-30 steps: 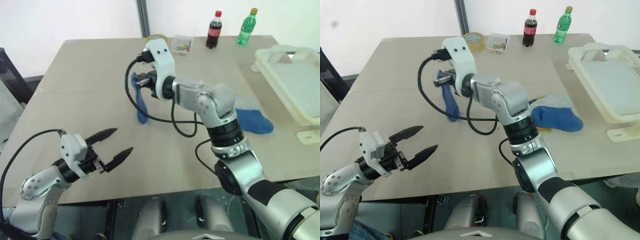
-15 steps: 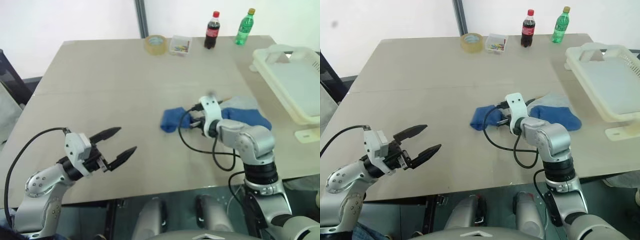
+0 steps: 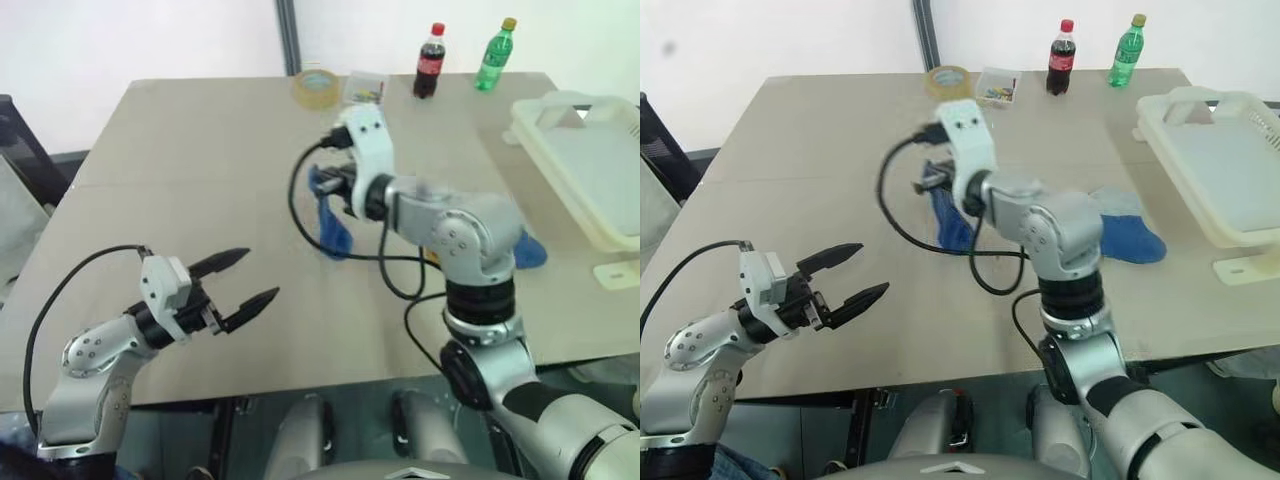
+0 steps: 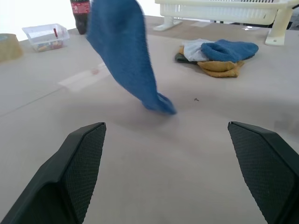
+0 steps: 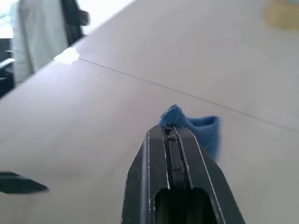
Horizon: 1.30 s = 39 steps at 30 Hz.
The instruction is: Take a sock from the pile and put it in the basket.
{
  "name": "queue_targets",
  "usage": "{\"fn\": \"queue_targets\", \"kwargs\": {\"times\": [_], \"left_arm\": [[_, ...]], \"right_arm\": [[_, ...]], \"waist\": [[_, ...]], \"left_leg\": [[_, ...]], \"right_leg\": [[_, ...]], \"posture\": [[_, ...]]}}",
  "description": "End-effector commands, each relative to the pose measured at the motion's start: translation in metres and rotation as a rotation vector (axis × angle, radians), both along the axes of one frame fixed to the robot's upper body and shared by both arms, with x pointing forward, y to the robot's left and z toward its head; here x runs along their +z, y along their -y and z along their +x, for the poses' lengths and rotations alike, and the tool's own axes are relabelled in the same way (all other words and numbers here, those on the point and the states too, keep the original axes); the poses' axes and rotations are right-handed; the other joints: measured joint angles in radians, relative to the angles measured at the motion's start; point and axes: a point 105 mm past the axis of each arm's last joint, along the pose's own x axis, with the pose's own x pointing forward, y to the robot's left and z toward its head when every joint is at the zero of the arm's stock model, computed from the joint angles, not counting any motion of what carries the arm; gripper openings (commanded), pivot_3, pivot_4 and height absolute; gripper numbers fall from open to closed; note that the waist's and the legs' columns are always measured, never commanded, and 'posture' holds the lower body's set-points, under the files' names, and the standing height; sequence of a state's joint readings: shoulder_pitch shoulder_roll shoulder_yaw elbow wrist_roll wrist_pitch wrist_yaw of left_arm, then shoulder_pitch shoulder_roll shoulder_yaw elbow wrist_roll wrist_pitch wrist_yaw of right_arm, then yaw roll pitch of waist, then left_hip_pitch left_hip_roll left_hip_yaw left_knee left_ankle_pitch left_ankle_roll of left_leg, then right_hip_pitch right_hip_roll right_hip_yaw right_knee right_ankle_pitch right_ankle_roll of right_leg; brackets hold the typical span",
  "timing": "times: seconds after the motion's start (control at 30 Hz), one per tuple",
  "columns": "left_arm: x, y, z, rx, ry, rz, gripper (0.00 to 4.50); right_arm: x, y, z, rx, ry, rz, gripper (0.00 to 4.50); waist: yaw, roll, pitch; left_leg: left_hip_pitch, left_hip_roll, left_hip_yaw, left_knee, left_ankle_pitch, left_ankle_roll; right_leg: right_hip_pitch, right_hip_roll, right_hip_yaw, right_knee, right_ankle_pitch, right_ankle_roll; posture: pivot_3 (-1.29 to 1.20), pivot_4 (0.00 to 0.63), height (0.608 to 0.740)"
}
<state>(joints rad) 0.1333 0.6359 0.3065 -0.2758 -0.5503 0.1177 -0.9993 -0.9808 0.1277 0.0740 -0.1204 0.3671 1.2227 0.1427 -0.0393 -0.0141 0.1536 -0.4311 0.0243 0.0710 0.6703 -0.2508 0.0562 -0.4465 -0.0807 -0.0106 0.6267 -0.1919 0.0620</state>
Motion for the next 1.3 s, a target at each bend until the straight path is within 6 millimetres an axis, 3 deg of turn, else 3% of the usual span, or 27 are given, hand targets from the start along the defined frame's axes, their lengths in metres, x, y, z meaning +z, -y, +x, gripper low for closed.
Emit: {"fn": "queue_targets", "kwargs": {"times": [0.03, 0.23, 0.57, 0.7, 0.8, 0.9, 1.03, 1.1, 1.3], "left_arm": [[0.006, -0.003, -0.001, 0.005, 0.037, 0.011, 4.5], [0.005, -0.005, -0.006, 0.024, 0.038, 0.009, 4.5], [0.003, -0.003, -0.007, 0.03, 0.033, 0.001, 4.5], [0.004, -0.003, -0.005, 0.034, 0.039, -0.002, 4.5], [0.005, -0.003, -0.004, 0.038, 0.043, -0.003, 4.5], [0.006, -0.001, -0.002, 0.038, 0.048, -0.005, 4.5], [0.008, 0.0, -0.001, 0.038, 0.052, -0.004, 4.5], [0.008, 0.0, -0.001, 0.037, 0.052, -0.003, 4.5], [0.008, 0.002, 0.001, 0.026, 0.051, -0.004, 4.5]], "right_arm": [[0.024, -0.024, -0.005, 0.079, 0.077, 0.046, 0.02], [0.036, -0.056, -0.019, 0.186, 0.103, 0.084, 0.02], [0.066, -0.063, -0.022, 0.218, 0.159, 0.15, 0.02], [0.061, -0.062, -0.026, 0.241, 0.119, 0.163, 0.02], [0.042, -0.06, -0.029, 0.272, 0.042, 0.155, 0.02], [0.008, -0.045, -0.023, 0.247, -0.038, 0.087, 0.02], [-0.015, -0.011, -0.004, 0.115, -0.069, 0.034, 0.02], [-0.022, 0.012, 0.006, 0.043, -0.079, 0.016, 0.02], [-0.026, 0.057, 0.021, -0.101, -0.076, -0.01, 0.02]], "waist": [[-0.001, 0.0, 0.0], [-0.005, 0.0, 0.0], [-0.004, 0.0, 0.0], [-0.003, 0.0, 0.0], [-0.003, 0.0, 0.0], [-0.002, -0.001, -0.001], [-0.002, -0.001, -0.001], [-0.001, -0.001, -0.001], [-0.003, -0.001, -0.001]], "left_leg": [[0.0, 0.0, 0.0, 0.0, 0.001, -0.002], [0.0, 0.0, 0.0, 0.0, 0.001, -0.002], [0.0, 0.001, 0.0, 0.0, 0.001, -0.002], [0.0, 0.001, 0.0, 0.0, 0.001, -0.002], [0.0, 0.001, 0.0, 0.0, 0.001, -0.002], [0.0, 0.001, 0.0, 0.0, 0.001, -0.002], [0.0, 0.001, 0.0, 0.0, 0.001, -0.002], [0.0, 0.001, 0.0, 0.0, 0.001, -0.002], [0.0, 0.0, 0.0, 0.0, 0.001, -0.002]], "right_leg": [[0.0, 0.0, 0.0, 0.0, 0.0, 0.0], [-0.001, 0.0, 0.0, 0.0, 0.0, 0.0], [-0.001, 0.0, 0.0, 0.001, 0.0, 0.0], [0.0, 0.0, 0.0, 0.0, 0.0, 0.0], [-0.001, 0.0, 0.0, 0.001, 0.0, 0.0], [0.0, 0.0, 0.0, 0.001, 0.0, 0.0], [0.0, -0.001, 0.0, 0.001, 0.0, 0.0], [0.0, -0.001, 0.0, 0.001, 0.0, 0.0], [0.0, -0.001, 0.0, 0.001, 0.0, 0.0]], "posture": [[0.0, 0.15, 0.74], [0.0, 0.15, 0.74], [0.0, 0.15, 0.74], [0.0, 0.15, 0.74], [0.0, 0.15, 0.74], [0.0, 0.15, 0.74], [0.0, 0.15, 0.74], [0.0, 0.15, 0.74], [0.0, 0.15, 0.74]]}}
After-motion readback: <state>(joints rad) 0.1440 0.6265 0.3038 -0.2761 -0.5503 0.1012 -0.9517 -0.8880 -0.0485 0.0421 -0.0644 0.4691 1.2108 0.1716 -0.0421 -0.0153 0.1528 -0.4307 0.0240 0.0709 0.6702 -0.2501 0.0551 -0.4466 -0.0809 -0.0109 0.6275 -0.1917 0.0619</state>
